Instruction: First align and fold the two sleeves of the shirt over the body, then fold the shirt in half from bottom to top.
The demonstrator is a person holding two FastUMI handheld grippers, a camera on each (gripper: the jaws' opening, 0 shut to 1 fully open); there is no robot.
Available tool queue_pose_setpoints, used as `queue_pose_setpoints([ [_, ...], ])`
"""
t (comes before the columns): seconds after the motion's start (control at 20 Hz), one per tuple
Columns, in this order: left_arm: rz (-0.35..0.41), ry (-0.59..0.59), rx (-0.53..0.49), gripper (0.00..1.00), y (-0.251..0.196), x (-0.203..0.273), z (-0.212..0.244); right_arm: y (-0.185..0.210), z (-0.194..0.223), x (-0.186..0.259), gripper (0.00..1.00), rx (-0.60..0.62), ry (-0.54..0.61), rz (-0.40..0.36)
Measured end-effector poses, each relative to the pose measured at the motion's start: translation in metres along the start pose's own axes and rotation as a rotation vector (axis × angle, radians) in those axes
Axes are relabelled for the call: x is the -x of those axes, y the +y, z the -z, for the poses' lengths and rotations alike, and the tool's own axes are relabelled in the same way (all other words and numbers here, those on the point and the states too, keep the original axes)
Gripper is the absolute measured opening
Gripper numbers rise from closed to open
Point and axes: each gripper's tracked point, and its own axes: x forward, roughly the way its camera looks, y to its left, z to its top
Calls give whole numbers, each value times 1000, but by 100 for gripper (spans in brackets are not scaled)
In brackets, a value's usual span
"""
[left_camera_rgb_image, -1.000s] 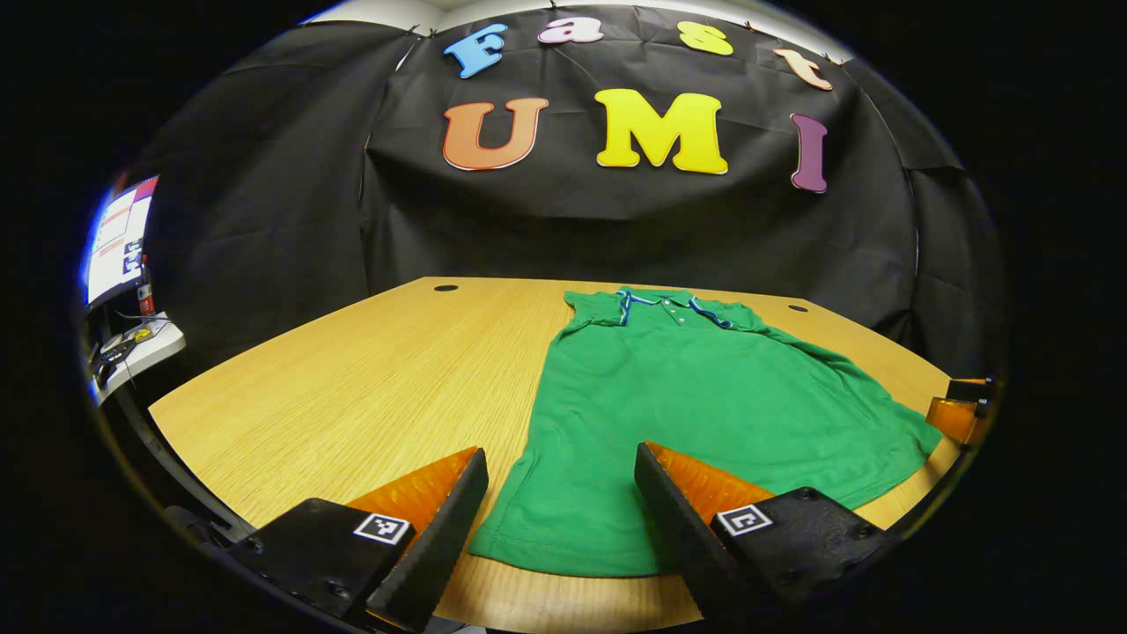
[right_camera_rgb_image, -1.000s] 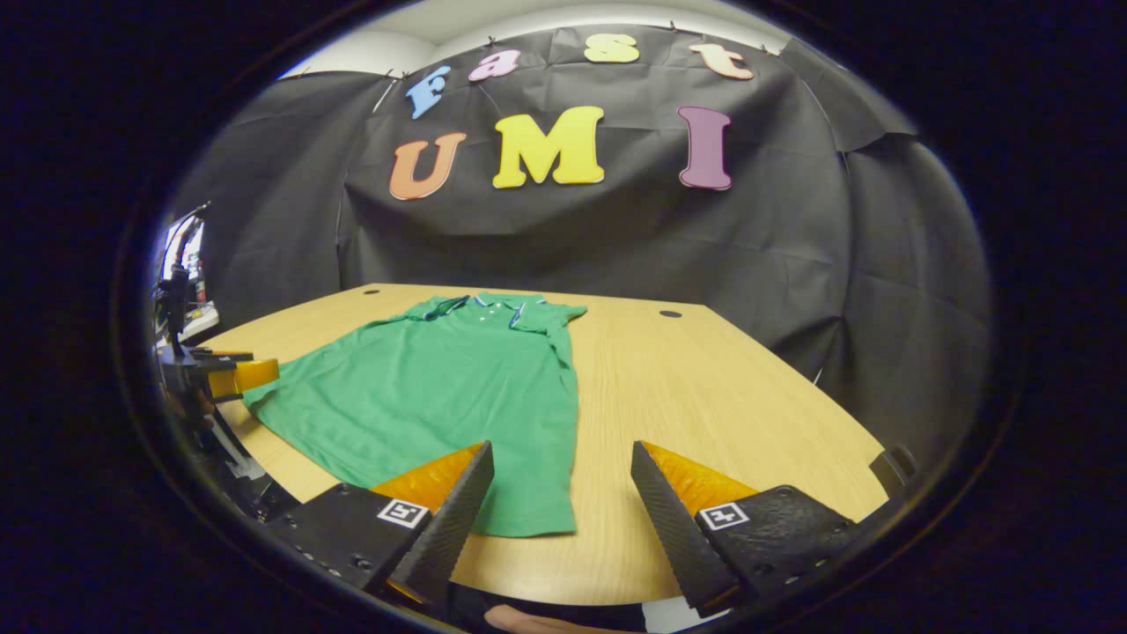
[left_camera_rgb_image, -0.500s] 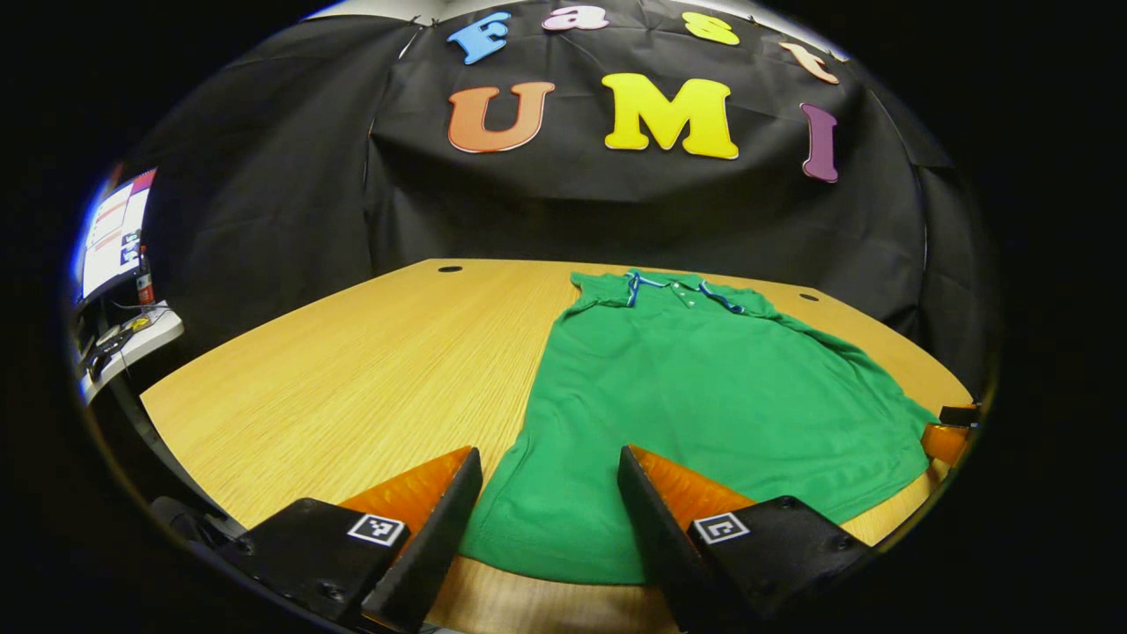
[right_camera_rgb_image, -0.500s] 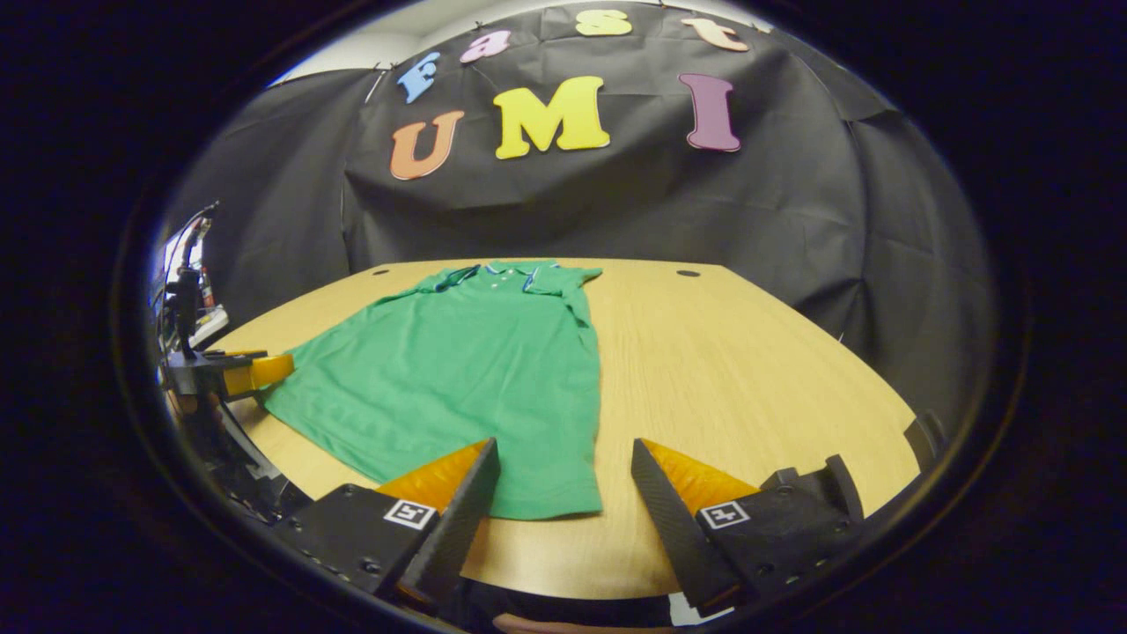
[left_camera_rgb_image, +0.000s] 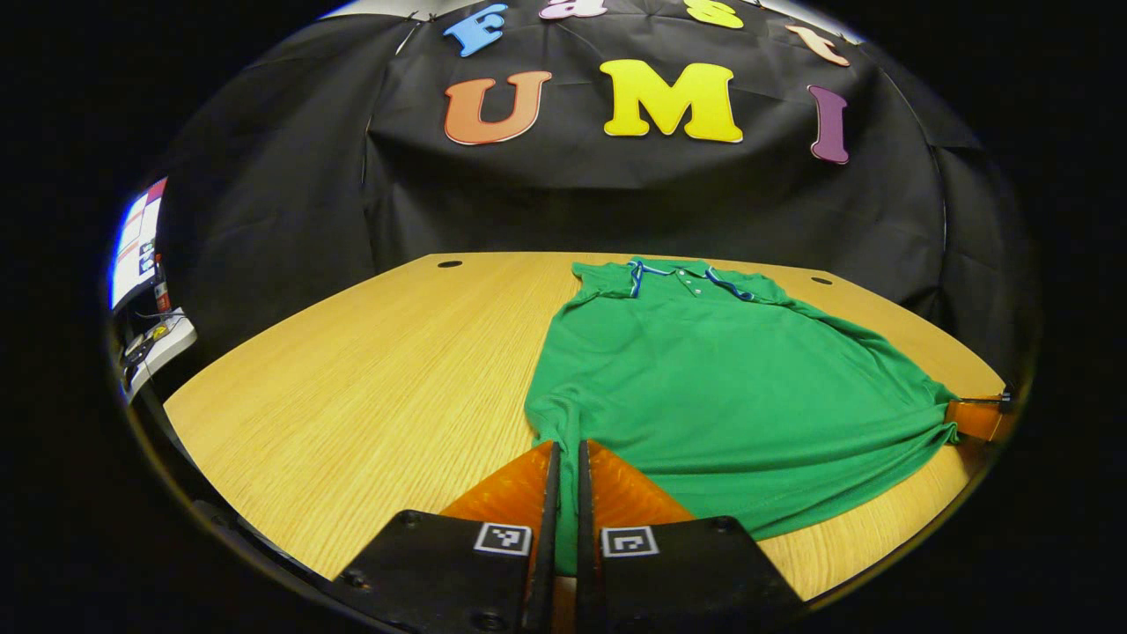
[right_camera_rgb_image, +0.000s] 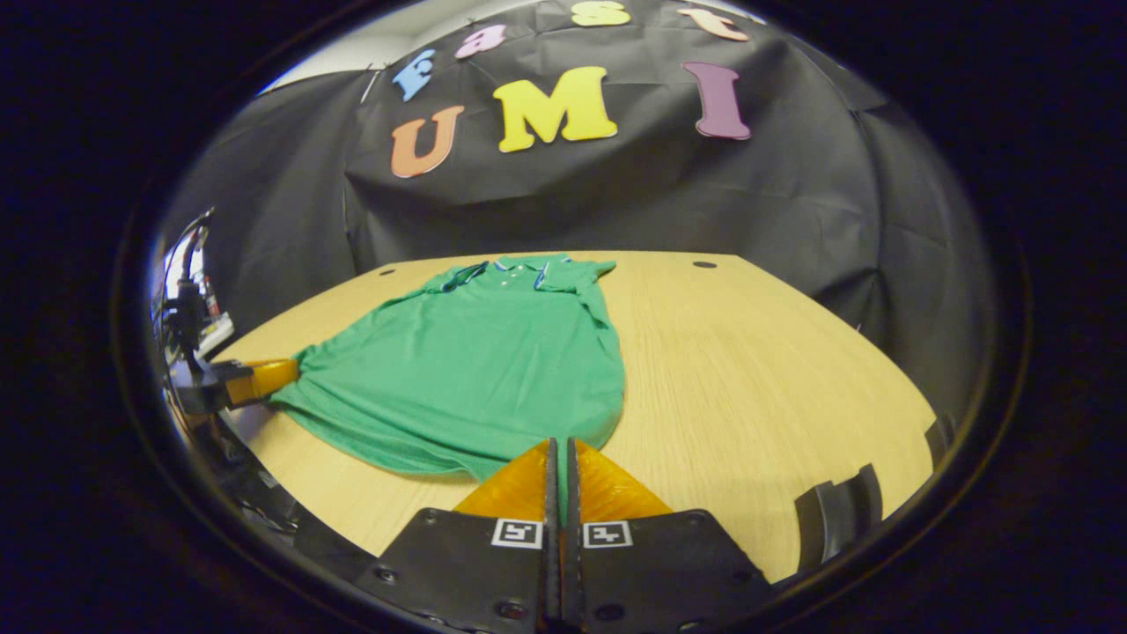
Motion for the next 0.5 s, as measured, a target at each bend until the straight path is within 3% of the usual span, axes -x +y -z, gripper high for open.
queue_pose_setpoints([
  [0.05,9,4,10,11,-1,-1,-1,6,-2,2,2,6,-2,-19],
  [0.15,22,4,28,10,-4,-1,-6,5,-3,3,0,19,6,-28],
  [0.5,29,-76,30,9,-6,13,-45,5,-43,20,0,45,-85,-54],
])
